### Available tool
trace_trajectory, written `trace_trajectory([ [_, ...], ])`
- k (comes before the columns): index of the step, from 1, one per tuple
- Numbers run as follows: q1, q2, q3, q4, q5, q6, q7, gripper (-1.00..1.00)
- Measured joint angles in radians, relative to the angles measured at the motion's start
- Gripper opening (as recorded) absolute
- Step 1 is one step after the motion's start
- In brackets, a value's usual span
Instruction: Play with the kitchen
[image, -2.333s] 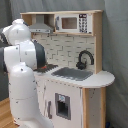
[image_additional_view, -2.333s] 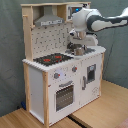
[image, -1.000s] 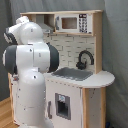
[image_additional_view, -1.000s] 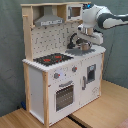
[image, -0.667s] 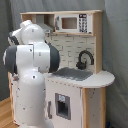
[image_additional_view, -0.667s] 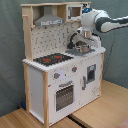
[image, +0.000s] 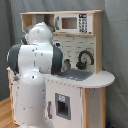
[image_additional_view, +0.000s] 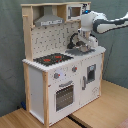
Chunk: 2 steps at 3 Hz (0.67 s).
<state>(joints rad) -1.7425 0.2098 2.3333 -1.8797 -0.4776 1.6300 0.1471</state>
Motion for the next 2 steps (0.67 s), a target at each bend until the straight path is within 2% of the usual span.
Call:
trace_trajectory([
  [1, 0.000, 0.000, -0.070, -0.018, 0.001, 0.063, -0.031, -1.00],
  [2, 0.000, -0.010, -0.111, -0.048, 0.028, 0.137, -0.072, -1.00],
])
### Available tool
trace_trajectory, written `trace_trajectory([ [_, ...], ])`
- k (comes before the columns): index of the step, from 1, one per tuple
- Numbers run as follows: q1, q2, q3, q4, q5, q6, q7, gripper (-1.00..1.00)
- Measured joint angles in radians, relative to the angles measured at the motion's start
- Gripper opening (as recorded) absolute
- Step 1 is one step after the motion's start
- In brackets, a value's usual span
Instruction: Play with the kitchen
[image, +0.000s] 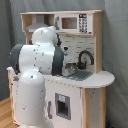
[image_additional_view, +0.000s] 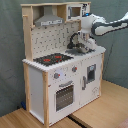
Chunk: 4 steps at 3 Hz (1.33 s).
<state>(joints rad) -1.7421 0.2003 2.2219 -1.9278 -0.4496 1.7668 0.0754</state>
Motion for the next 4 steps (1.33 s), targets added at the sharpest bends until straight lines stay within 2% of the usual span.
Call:
trace_trajectory([
  [1, 0.000, -0.013, -0.039, -0.031, 0.028, 0.070, -0.043, -1.00],
  [3, 0.000, -0.116, -0.080, -0.027, 0.146, 0.174, -0.121, -1.00],
  [4, 0.000, -0.155, -0.083, -0.017, 0.193, 0.227, -0.146, -1.00],
])
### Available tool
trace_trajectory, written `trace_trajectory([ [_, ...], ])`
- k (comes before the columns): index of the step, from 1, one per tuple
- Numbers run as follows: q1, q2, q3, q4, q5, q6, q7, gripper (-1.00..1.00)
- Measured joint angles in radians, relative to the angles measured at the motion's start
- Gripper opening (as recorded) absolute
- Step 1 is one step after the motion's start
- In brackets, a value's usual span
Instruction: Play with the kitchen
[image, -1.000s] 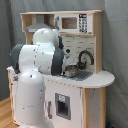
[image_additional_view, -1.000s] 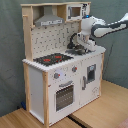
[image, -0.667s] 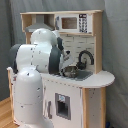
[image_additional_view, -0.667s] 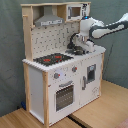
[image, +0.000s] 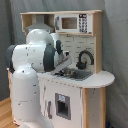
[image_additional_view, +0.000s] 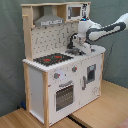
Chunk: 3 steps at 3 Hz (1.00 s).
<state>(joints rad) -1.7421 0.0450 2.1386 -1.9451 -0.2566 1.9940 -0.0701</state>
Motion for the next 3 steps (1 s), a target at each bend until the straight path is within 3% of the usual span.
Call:
trace_trajectory([
  [1, 0.000, 0.000, 0.000, 0.000, 0.000, 0.000, 0.000, 1.00],
  [2, -0.001, -0.006, -0.006, 0.005, 0.001, 0.019, -0.006, 1.00],
  [3, -0.001, -0.059, -0.042, 0.041, 0.036, 0.059, -0.049, 1.00],
])
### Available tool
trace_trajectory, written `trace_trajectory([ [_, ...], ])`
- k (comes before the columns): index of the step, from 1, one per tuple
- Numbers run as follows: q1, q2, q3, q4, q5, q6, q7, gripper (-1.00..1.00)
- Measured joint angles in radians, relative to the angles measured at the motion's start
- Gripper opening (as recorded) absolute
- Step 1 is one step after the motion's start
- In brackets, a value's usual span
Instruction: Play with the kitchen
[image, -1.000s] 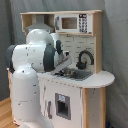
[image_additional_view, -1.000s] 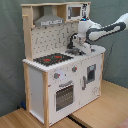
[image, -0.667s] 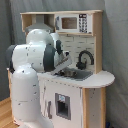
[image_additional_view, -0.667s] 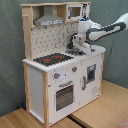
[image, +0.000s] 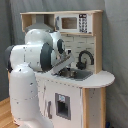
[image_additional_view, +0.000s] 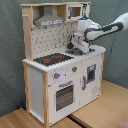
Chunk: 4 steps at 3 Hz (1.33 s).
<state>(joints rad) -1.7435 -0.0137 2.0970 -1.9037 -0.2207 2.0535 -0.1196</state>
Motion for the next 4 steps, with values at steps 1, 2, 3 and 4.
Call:
trace_trajectory([
  [1, 0.004, -0.003, 0.039, 0.083, 0.007, -0.053, -0.002, 1.00],
  [2, 0.007, -0.002, 0.082, 0.146, 0.007, -0.132, 0.001, 1.00],
  [3, 0.008, -0.002, 0.133, 0.194, 0.007, -0.212, 0.003, 1.00],
  [4, 0.009, -0.002, 0.200, 0.213, 0.006, -0.278, 0.035, 1.00],
])
